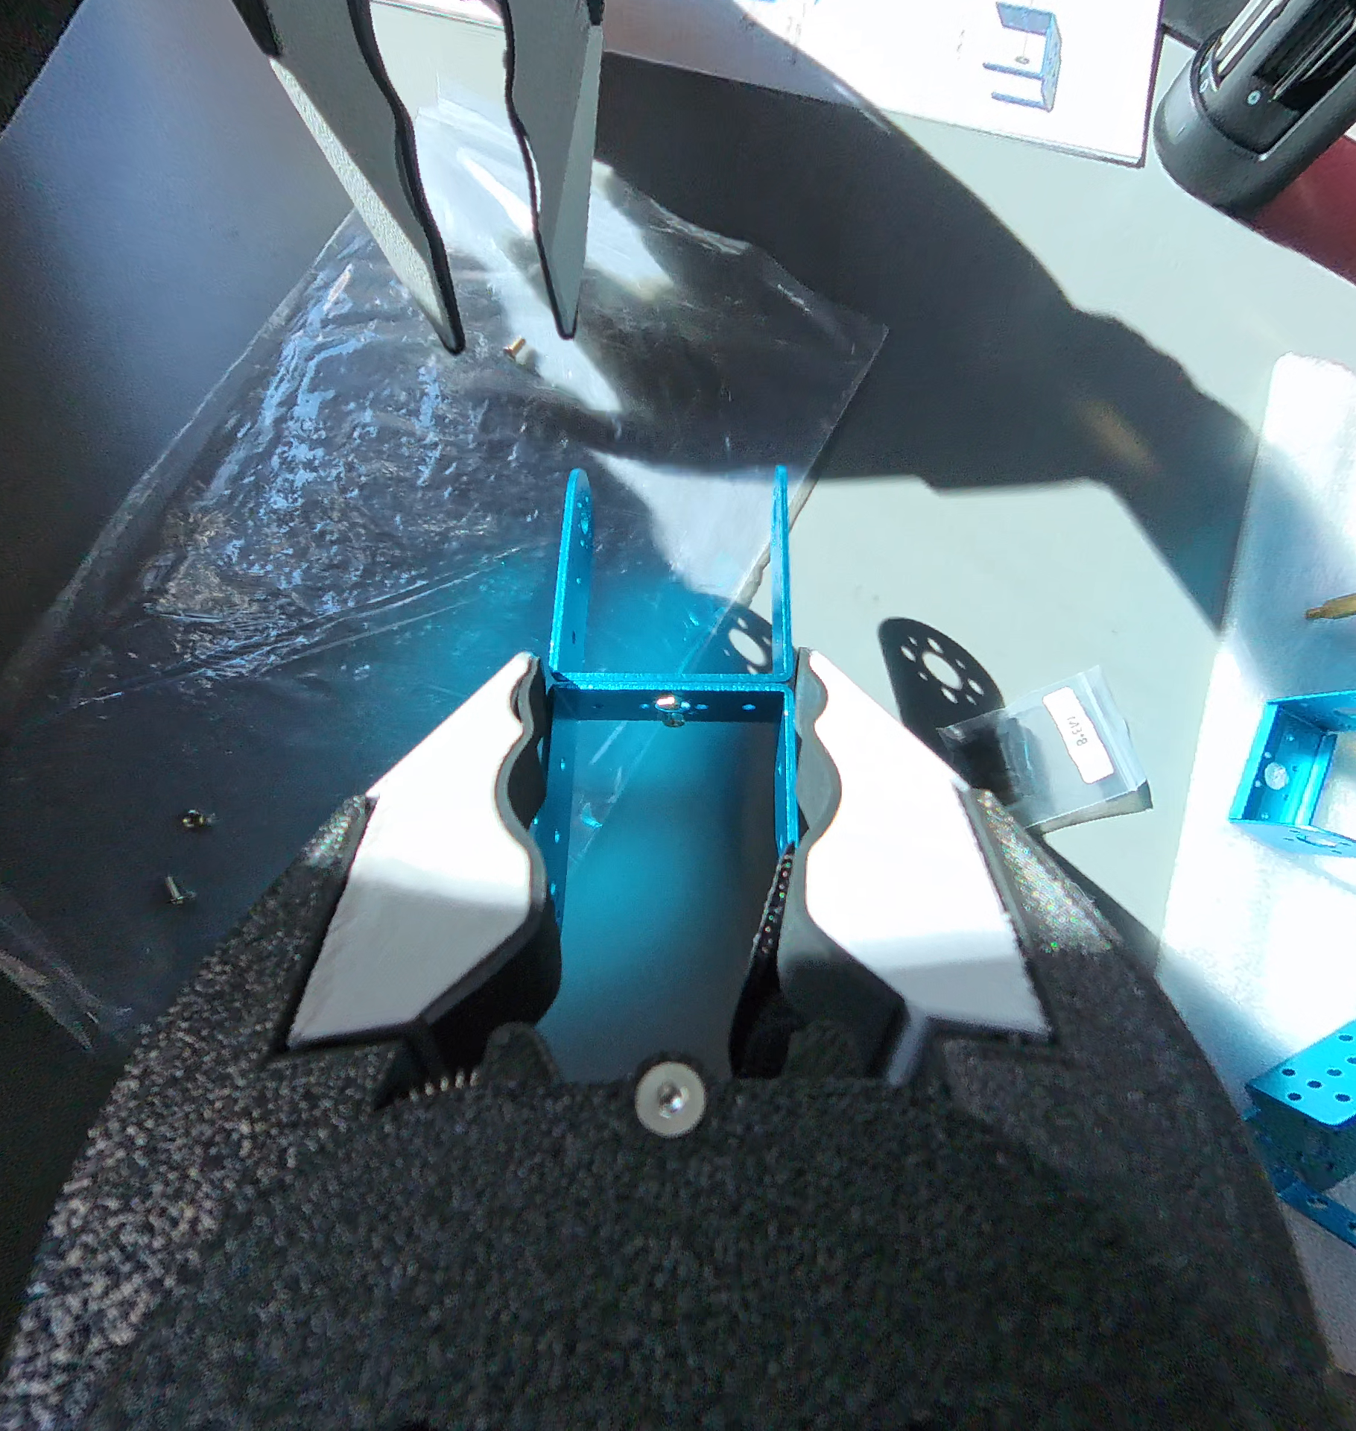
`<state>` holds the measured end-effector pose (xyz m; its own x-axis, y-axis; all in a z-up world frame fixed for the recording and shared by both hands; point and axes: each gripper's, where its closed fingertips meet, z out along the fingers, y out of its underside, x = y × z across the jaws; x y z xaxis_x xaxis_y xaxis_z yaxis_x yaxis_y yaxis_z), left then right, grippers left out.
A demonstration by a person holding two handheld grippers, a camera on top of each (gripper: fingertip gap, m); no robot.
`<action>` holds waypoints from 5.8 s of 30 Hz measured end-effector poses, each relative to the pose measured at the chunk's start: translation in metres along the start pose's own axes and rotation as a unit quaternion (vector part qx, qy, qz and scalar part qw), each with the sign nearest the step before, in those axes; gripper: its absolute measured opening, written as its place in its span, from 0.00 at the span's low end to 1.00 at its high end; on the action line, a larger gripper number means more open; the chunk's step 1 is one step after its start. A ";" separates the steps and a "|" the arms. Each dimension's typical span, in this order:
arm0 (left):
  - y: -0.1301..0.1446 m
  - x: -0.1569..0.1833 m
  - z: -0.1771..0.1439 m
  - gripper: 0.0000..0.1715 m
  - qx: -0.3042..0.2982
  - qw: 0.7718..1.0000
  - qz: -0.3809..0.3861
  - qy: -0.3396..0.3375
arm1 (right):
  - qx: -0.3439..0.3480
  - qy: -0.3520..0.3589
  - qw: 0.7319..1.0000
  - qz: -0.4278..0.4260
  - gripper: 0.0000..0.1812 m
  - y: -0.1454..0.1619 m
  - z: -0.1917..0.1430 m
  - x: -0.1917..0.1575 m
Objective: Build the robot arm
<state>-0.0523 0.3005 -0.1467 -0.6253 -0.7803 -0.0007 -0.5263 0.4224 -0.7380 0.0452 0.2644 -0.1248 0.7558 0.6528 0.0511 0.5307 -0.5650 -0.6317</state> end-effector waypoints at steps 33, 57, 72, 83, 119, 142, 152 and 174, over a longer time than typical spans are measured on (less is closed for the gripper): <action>0.015 0.005 -0.010 0.13 0.028 0.920 -0.283 -0.269 | 0.019 0.043 0.998 -0.036 0.35 -0.022 0.009 -0.007; 0.022 -0.010 -0.006 0.06 -0.004 0.891 -0.357 -0.282 | -0.002 0.033 0.998 -0.055 0.35 -0.014 0.020 -0.013; 0.022 -0.004 -0.006 0.00 -0.009 0.942 -0.246 -0.228 | 0.021 -0.004 0.998 -0.055 0.35 -0.014 0.024 -0.020; 0.024 -0.007 -0.019 0.08 -0.005 0.943 -0.270 -0.194 | 0.007 0.001 0.998 -0.059 0.34 -0.009 0.031 -0.018; 0.026 -0.001 -0.012 0.12 -0.031 0.922 -0.251 -0.294 | -0.002 -0.015 0.998 -0.055 0.35 -0.003 0.034 -0.023; 0.024 -0.002 -0.008 0.00 -0.044 0.965 -0.156 -0.207 | -0.004 -0.024 0.998 -0.054 0.35 -0.001 0.033 -0.026; 0.020 -0.001 -0.003 0.00 -0.045 0.978 -0.112 -0.168 | -0.004 -0.034 0.998 -0.054 0.35 -0.001 0.034 -0.031; 0.019 -0.004 -0.001 0.02 -0.038 0.992 -0.084 -0.082 | -0.029 -0.026 0.999 0.023 0.35 -0.029 0.058 -0.060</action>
<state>-0.0610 0.3120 -0.1600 -0.4265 -0.9045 0.0036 -0.6603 0.3087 -0.6846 -0.0383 0.2708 -0.1541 0.7590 0.6508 -0.0184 0.5190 -0.6220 -0.5863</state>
